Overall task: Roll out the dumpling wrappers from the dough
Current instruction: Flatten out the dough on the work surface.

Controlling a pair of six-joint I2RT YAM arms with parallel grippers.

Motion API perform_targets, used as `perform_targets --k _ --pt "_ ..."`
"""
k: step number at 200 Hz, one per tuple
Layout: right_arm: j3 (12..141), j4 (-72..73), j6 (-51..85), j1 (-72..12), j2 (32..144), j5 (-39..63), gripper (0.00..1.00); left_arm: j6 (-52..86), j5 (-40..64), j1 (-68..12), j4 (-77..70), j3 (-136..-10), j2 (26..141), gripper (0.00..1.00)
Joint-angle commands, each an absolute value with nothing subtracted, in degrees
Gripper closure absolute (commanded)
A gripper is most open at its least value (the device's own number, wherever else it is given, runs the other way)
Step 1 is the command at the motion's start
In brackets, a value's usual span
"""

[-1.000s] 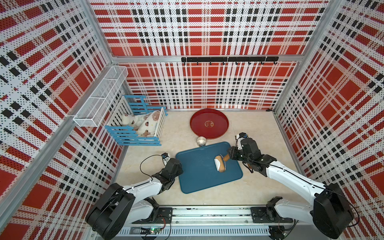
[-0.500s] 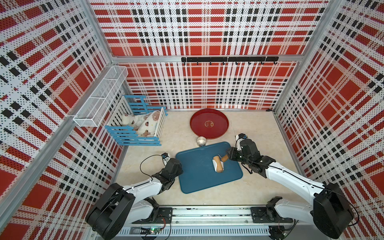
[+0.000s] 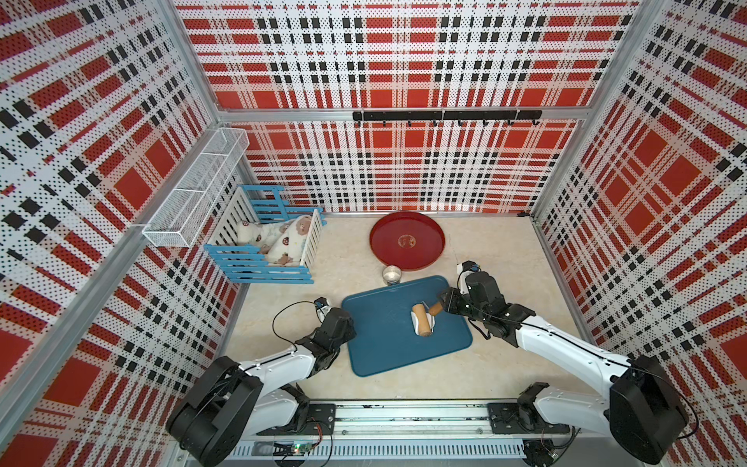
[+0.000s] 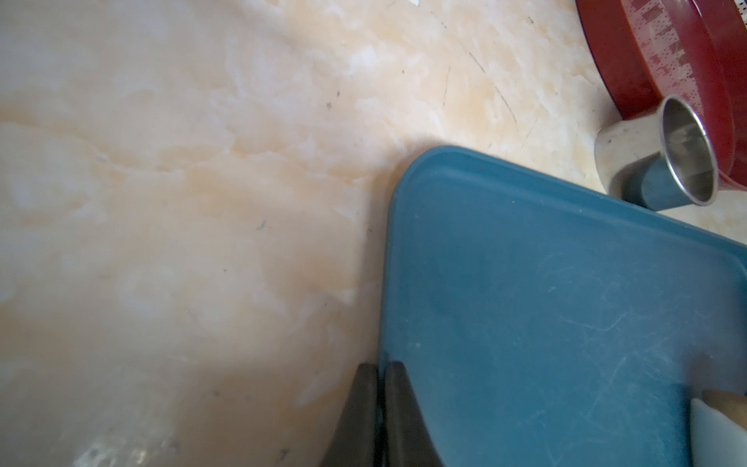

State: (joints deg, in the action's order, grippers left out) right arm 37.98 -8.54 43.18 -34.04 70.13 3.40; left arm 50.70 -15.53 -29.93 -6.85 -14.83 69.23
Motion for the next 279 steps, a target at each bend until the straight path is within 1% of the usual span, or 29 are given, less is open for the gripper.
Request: perform_targets --k 1,279 --pt "33.4 -28.0 41.8 -37.4 74.6 7.8 1.00 53.1 -17.0 -29.4 -6.3 -15.6 69.4 1.00" --pt "35.4 -25.6 43.1 -41.4 80.2 9.0 1.00 52.6 -16.7 -29.4 -7.0 -16.6 71.2 1.00"
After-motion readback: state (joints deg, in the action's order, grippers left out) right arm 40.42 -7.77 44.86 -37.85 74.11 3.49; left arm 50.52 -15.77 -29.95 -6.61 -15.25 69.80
